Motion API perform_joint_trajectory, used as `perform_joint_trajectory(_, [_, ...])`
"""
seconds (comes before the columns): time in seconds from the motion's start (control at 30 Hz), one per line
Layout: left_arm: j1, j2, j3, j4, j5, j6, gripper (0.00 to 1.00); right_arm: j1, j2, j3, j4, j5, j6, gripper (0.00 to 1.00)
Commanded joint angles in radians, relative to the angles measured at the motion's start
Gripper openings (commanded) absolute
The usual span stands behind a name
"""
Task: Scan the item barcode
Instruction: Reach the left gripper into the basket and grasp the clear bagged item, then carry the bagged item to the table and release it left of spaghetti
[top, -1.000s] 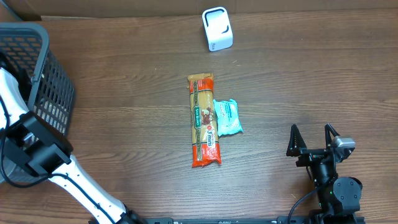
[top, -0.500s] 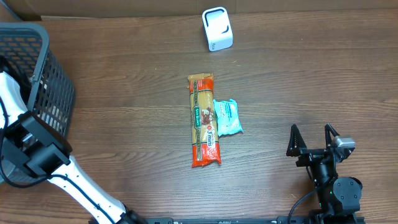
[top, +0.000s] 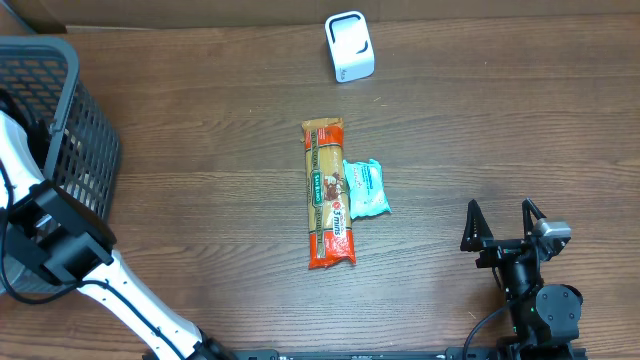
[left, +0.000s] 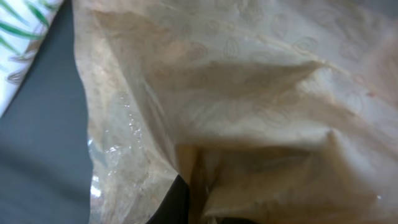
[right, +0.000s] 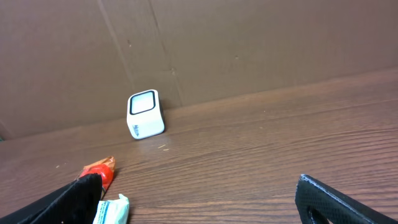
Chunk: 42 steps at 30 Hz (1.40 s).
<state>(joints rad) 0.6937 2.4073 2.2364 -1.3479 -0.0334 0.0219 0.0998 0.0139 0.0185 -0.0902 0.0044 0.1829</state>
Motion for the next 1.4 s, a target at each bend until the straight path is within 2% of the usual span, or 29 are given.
perform_joint_trajectory(0.0, [-0.008, 0.018, 0.152, -0.066, 0.024, -0.039, 0.04, 0.006, -0.011, -0.011, 0.006, 0.002, 0.0, 1.0])
perform_joint_trajectory(0.23, [-0.008, 0.011, 0.5, -0.237, 0.036, -0.128, 0.04, 0.006, -0.011, -0.011, 0.006, 0.002, 0.001, 1.0])
perform_joint_trajectory(0.43, [-0.008, -0.05, 0.708, -0.295, 0.148, -0.151, 0.04, 0.006, -0.011, -0.011, 0.006, 0.002, 0.0, 1.0])
perform_joint_trajectory(0.6, [-0.008, -0.141, 0.786, -0.302, 0.275, -0.169, 0.04, 0.006, -0.011, -0.011, 0.006, 0.002, 0.0, 1.0])
perform_joint_trajectory(0.77, [-0.017, -0.254, 0.808, -0.323, 0.521, -0.155, 0.04, 0.006, -0.011, -0.011, 0.006, 0.002, 0.0, 1.0])
perform_joint_trajectory(0.97, [-0.09, -0.371, 0.807, -0.341, 0.735, -0.156, 0.04, 0.006, -0.011, -0.011, 0.006, 0.002, 0.0, 1.0])
perform_joint_trajectory(1.17, [-0.314, -0.406, 0.803, -0.341, 0.656, -0.156, 0.04, 0.006, -0.011, -0.011, 0.006, 0.002, 0.0, 1.0])
perform_joint_trajectory(1.37, [-0.638, -0.407, 0.668, -0.342, 0.438, -0.193, 0.04, 0.006, -0.011, -0.011, 0.006, 0.002, 0.0, 1.0])
